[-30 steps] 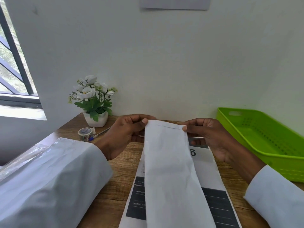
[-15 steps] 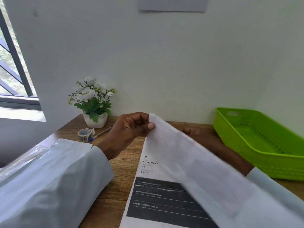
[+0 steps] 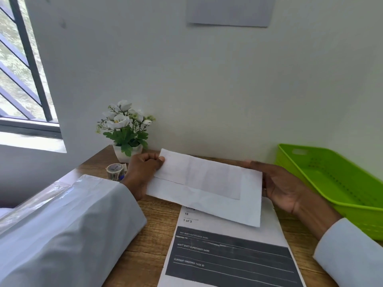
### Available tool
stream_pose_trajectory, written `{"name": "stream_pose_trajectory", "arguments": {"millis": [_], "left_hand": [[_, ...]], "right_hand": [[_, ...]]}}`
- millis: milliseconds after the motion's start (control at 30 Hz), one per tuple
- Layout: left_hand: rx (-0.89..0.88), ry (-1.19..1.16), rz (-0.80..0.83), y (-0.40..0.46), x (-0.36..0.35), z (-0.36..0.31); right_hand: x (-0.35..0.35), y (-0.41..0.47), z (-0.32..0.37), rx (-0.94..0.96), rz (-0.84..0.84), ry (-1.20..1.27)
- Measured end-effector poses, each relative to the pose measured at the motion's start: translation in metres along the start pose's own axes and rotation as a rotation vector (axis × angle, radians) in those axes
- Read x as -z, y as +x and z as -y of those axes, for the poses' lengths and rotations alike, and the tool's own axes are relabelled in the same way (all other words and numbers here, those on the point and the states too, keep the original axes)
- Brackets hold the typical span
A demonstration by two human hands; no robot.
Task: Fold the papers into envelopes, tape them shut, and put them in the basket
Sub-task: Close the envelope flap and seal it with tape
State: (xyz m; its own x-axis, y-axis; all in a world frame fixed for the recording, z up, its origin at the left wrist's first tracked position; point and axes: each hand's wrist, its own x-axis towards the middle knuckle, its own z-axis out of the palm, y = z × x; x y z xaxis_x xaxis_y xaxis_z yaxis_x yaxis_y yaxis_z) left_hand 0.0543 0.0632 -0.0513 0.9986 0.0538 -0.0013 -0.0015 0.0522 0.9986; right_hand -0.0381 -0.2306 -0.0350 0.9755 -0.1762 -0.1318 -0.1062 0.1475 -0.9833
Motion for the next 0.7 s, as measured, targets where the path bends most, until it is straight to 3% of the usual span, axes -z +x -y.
{"name": "stream_pose_trajectory", "arguments": {"millis": [167, 433, 700], "left_hand": [[-0.018, 0.128, -0.104, 0.005, 0.003, 0.002], [0.037, 0.502, 0.139, 0.009, 0.017, -0.009], [0.069, 0.729, 0.212, 0.012, 0.021, -0.007]], "right_hand": [[0.006, 0.006, -0.011, -0.032, -0.028, -0.039], [0.016, 0.010, -0.017, -0.041, -0.162, -0.187], [0.017, 0.008, -0.016, -0.007, -0.150, -0.560]]}}
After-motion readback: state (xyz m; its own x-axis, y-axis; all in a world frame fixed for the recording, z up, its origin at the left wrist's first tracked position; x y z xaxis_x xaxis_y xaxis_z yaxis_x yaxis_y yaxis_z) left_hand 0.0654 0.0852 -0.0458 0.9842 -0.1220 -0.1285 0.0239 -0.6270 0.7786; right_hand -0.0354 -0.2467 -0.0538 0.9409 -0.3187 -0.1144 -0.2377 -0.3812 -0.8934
